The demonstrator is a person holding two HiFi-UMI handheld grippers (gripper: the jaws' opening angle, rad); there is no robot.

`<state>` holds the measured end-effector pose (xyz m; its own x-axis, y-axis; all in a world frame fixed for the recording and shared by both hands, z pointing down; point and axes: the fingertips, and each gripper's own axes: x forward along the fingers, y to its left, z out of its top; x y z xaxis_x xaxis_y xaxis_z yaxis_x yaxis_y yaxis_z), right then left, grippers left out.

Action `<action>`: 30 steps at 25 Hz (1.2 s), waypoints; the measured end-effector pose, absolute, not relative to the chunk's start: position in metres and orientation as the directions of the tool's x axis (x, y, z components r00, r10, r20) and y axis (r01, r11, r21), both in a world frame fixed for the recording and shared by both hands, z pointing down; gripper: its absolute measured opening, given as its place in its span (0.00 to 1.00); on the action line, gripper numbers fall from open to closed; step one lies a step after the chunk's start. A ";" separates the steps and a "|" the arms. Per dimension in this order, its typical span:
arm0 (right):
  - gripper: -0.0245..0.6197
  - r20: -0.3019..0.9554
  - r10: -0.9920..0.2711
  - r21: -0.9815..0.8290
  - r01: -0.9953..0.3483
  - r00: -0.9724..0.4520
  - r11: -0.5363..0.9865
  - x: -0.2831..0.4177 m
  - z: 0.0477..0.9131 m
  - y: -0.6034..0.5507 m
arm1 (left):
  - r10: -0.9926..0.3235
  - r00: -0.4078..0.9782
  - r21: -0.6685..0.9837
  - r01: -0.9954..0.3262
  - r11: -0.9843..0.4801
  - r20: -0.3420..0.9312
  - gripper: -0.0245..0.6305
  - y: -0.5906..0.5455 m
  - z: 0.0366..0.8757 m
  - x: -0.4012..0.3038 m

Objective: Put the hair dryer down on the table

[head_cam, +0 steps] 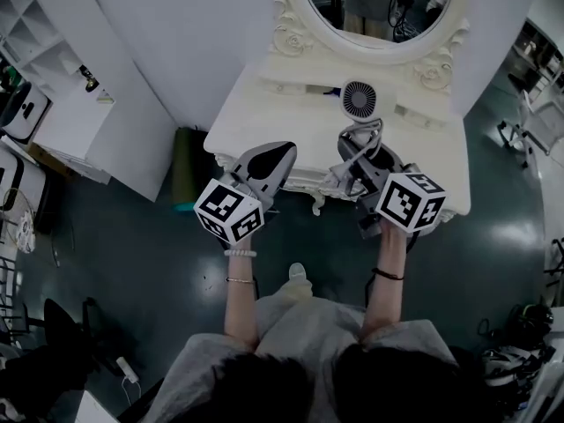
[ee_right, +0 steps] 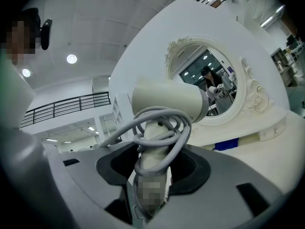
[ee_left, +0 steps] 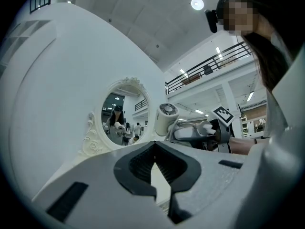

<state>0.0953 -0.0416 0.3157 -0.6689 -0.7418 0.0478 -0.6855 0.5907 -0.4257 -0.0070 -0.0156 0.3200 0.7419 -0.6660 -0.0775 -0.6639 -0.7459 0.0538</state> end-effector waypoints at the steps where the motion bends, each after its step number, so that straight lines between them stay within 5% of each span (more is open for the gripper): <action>1: 0.33 0.051 -0.740 -0.429 -0.684 -0.671 0.590 0.094 0.317 -0.048 | -0.665 0.743 0.056 -0.663 -0.747 -0.076 0.04 -0.022 0.321 -0.008; 30: 0.33 0.219 -0.605 -0.467 -0.627 -0.765 0.624 0.006 0.382 -0.183 | -0.764 0.645 0.157 -0.754 -0.638 -0.008 0.04 -0.144 0.372 -0.082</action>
<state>0.0057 -0.1829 0.3815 -0.7653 -0.6053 0.2191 -0.6269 0.6236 -0.4670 -0.0816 -0.1443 0.3720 0.6451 -0.7641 -0.0082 -0.7538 -0.6381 0.1568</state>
